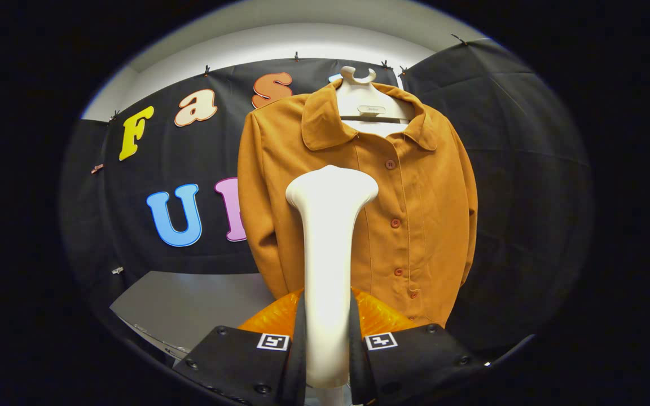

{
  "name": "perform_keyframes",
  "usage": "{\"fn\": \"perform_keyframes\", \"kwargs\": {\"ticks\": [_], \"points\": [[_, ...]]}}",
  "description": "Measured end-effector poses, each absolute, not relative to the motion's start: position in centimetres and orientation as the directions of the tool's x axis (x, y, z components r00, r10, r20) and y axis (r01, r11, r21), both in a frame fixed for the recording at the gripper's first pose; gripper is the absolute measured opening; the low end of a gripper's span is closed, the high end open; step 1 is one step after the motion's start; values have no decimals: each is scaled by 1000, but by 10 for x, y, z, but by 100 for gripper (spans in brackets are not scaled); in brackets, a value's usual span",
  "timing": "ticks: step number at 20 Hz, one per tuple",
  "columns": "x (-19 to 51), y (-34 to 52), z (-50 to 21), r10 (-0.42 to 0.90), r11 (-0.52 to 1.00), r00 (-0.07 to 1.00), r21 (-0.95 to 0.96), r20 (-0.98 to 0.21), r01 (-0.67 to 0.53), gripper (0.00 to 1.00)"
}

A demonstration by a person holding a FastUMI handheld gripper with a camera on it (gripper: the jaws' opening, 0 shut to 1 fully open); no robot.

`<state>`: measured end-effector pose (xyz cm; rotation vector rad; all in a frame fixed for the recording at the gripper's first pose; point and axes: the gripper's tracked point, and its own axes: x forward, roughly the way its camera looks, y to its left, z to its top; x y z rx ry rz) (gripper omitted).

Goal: Iron the clothes twice with a garment steamer, once on the left side and once on the right side.

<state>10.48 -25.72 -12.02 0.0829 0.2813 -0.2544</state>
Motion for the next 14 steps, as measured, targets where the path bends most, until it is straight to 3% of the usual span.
{"fn": "perform_keyframes", "kwargs": {"ticks": [14], "points": [[111, -284, -207, -158, 975, 870, 64, -466, 211, 34]]}}
